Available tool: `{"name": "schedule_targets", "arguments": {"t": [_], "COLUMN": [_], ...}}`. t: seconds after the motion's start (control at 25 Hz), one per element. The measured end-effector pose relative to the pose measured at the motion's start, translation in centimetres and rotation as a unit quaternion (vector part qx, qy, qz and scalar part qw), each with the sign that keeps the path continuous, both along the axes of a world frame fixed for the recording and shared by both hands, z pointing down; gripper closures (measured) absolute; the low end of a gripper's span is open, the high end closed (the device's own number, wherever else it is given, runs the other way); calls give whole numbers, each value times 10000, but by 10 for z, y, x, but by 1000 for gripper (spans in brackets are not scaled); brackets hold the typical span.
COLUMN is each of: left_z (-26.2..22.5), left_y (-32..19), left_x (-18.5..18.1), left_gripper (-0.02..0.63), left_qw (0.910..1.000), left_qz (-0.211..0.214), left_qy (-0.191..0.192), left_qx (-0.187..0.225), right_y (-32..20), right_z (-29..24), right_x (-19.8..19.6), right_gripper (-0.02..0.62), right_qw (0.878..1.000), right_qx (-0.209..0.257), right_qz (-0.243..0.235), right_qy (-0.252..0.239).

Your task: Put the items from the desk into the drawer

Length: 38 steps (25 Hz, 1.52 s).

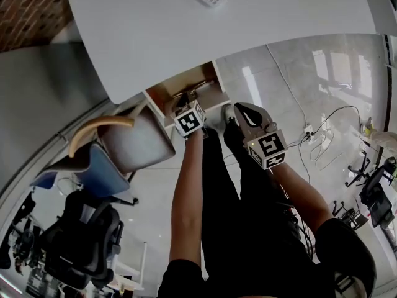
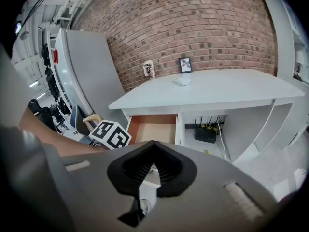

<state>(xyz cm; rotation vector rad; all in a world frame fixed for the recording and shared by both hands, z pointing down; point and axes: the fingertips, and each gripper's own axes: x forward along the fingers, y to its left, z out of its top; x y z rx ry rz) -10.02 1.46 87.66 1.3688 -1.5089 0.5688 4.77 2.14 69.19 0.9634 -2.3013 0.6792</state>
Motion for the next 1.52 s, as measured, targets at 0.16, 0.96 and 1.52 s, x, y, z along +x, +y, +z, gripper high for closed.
{"name": "schedule_targets", "arguments": {"t": [0.16, 0.96, 1.52], "left_z": [-42, -327, -568], "left_y": [4, 8, 59], "left_x": [-1, 6, 29], "left_gripper": [592, 592, 592], "left_qw": [9993, 9621, 8667], "left_qz": [-198, 458, 816], "left_qy": [109, -124, -471], "left_qx": [297, 2685, 4899], "right_y": [-2, -6, 4], "right_z": [-27, -189, -324], "right_x": [-4, 11, 24], "right_gripper": [592, 592, 592], "right_qw": [9999, 9952, 9764], "right_qx": [99, 802, 1886], "right_qz": [-7, 302, 398], "right_qy": [-65, -475, -977]}}
